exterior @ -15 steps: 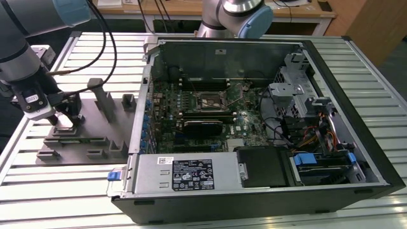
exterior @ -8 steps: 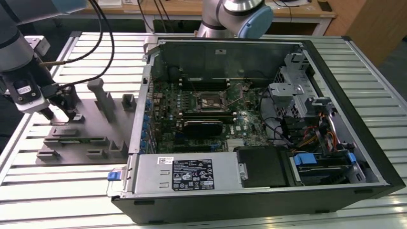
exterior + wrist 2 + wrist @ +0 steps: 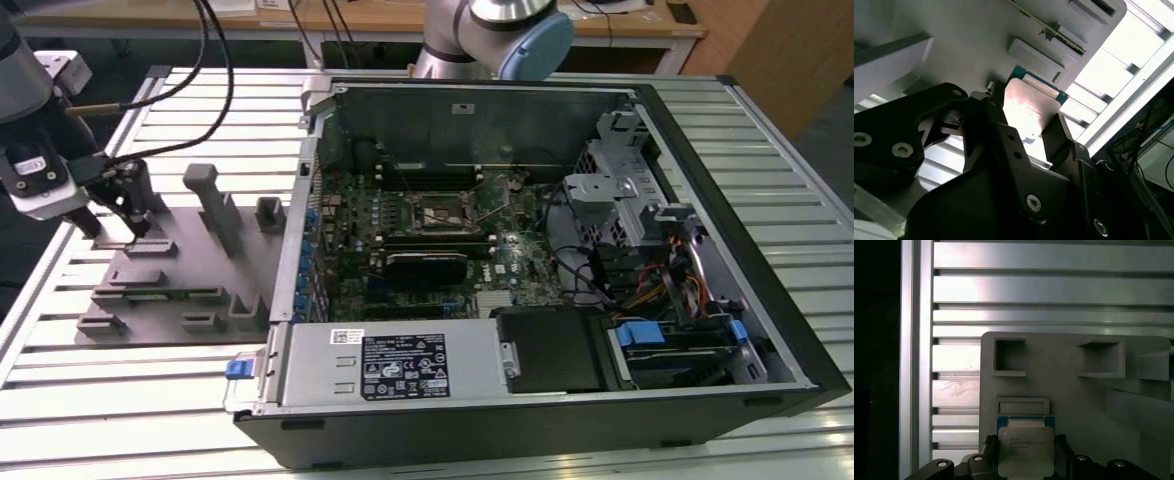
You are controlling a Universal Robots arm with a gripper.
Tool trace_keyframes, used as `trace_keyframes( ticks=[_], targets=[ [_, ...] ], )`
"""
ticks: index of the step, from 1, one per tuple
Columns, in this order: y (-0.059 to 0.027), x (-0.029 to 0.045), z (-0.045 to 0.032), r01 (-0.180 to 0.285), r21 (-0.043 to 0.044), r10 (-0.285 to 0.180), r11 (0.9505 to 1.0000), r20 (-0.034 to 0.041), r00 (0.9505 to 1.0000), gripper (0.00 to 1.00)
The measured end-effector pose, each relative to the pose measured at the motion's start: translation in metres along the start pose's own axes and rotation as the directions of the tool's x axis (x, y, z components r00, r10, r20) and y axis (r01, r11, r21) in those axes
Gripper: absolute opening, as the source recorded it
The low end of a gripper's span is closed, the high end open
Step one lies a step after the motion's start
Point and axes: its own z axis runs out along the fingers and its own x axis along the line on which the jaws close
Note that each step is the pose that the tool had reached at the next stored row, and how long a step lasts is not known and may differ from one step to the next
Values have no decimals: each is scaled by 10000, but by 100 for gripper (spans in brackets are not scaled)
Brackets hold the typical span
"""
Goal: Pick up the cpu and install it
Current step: 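Pick up the cpu and move it towards the insertion slot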
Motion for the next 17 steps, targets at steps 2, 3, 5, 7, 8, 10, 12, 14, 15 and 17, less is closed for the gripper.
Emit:
trace_keyframes(
  ticks=[2, 3, 5, 7, 8, 10, 12, 14, 15, 17],
  targets=[
    [1, -2, -83, 0, 1, 0, 10000, -1, 10000, 54],
    [2, -3, -122, 0, 0, 0, 10000, 0, 10000, 54],
    [4, -5, -194, 0, 0, 0, 10000, 1, 10000, 54],
    [6, -8, -262, 1, 0, -1, 10000, 6, 10000, 54],
    [8, -8, -298, 1, 1, -1, 10000, 7, 10000, 54],
    [12, -10, -359, 0, 5, 0, 10000, 13, 10000, 54],
    [13, -11, -418, 1, 6, -1, 10000, 13, 10000, 54],
    [14, -13, -482, 1, 7, -1, 10000, 13, 10000, 54],
    [15, -14, -514, 0, 6, 0, 10000, 14, 10000, 54],
    [16, -15, -568, 0, 7, 0, 10000, 12, 10000, 54]
  ],
)
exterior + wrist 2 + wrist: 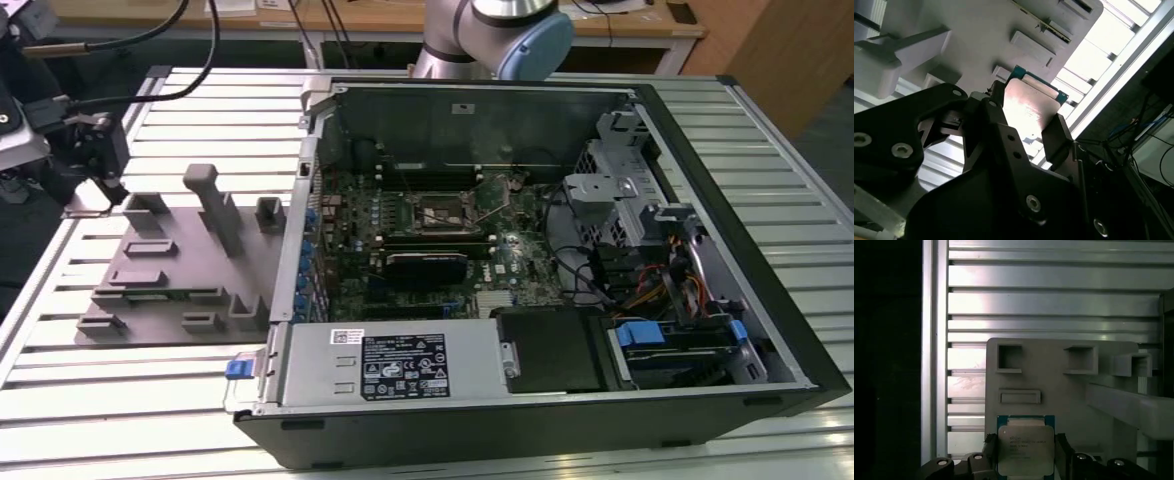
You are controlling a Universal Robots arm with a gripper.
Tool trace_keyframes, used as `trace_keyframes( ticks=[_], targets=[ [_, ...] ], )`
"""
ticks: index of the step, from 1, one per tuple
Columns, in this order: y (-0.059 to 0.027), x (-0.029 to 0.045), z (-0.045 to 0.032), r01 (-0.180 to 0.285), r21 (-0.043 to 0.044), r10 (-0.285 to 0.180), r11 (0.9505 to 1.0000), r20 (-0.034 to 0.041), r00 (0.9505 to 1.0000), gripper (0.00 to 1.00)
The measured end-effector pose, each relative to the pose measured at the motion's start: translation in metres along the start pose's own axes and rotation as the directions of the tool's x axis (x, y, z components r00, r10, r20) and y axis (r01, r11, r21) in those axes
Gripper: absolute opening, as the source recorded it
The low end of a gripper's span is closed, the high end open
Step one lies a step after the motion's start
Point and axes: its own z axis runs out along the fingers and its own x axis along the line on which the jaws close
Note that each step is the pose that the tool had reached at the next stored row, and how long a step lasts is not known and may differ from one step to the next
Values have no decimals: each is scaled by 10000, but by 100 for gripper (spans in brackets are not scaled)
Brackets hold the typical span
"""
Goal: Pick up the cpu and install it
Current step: 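Pick up the cpu and move it towards the insertion slot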
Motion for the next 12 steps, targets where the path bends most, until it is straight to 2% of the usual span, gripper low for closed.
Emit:
trace_keyframes(
  ticks=[7, 12],
  targets=[
    [4, -6, -193, 0, -1, 0, 10000, 1, 10000, 54],
    [5, -8, -283, 1, 2, -1, 10000, 2, 10000, 54]
  ],
)
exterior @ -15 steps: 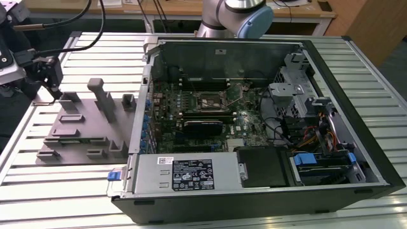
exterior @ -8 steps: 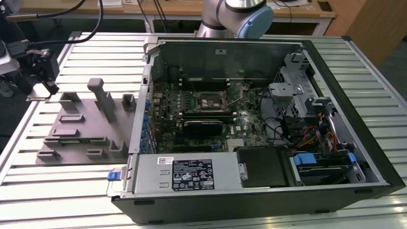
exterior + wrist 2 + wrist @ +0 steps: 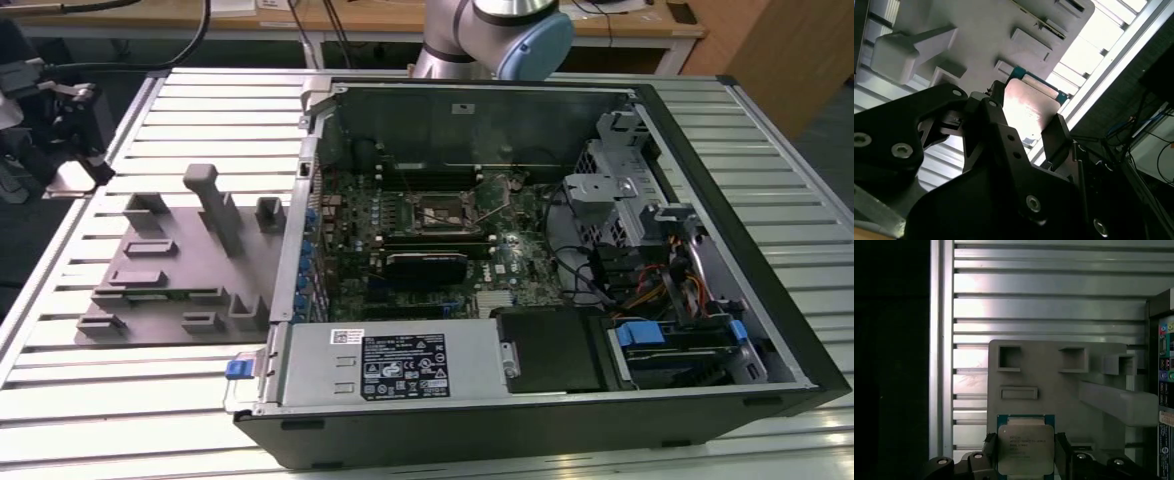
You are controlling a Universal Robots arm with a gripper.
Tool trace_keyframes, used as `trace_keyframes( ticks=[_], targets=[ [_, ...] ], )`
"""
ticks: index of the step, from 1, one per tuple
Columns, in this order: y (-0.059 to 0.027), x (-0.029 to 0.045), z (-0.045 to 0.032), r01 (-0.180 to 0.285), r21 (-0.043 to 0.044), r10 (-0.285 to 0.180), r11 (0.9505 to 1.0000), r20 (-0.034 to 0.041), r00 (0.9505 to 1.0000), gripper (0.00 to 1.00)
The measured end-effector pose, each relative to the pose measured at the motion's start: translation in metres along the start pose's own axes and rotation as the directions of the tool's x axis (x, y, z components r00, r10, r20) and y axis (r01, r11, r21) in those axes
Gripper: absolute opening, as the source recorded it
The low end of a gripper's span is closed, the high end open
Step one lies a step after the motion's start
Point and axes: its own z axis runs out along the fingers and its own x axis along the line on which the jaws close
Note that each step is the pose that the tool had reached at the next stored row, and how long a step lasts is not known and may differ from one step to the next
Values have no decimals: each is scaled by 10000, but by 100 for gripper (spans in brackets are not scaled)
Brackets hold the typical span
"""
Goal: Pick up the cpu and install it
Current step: 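Pick up the cpu and move it towards the insertion slot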
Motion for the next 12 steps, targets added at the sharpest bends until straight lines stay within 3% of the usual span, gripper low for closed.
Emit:
trace_keyframes(
  ticks=[12],
  targets=[
    [5, -8, -267, 2, 3, -2, 10000, 1, 10000, 54]
  ],
)
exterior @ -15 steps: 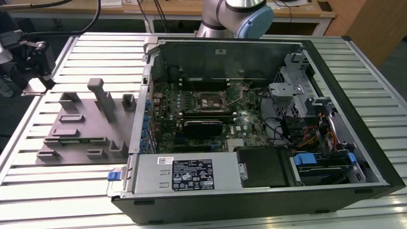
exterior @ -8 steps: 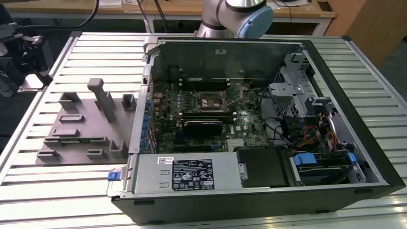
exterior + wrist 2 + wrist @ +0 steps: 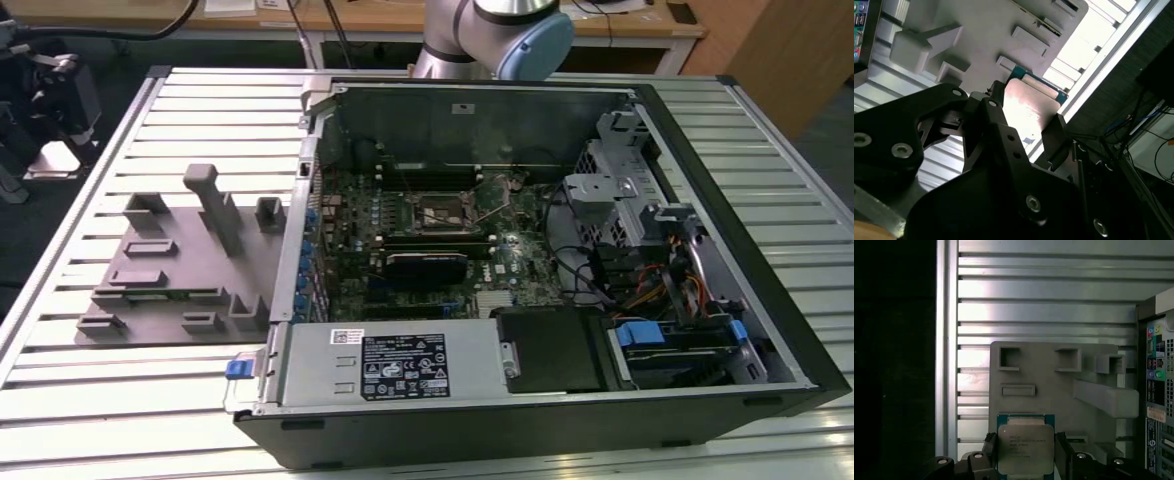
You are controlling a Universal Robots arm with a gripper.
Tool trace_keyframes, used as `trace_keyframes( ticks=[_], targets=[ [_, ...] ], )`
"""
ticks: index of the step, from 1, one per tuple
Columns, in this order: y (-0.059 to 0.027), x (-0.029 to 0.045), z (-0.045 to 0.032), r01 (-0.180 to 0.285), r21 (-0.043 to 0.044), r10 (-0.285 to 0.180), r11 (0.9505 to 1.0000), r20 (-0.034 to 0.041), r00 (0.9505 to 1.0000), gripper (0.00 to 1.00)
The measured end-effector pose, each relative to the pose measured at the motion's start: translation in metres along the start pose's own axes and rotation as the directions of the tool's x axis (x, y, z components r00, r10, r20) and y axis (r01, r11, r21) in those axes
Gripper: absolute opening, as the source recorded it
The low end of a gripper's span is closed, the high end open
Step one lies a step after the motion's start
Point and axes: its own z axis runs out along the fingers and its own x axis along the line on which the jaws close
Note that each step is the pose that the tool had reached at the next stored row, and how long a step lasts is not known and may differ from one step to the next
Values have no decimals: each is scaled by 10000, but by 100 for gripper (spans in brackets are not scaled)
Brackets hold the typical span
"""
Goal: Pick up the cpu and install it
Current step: 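Pick up the cpu and move it towards the insertion slot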
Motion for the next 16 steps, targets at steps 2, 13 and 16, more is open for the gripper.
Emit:
trace_keyframes(
  ticks=[2, 13, 16],
  targets=[
    [0, 0, -21, 0, 1, 0, 10000, 0, 10000, 54],
    [6, -9, -320, -1, 0, 1, 10000, 1, 10000, 54],
    [7, -10, -373, 0, 0, 0, 10000, 0, 10000, 54]
  ],
)
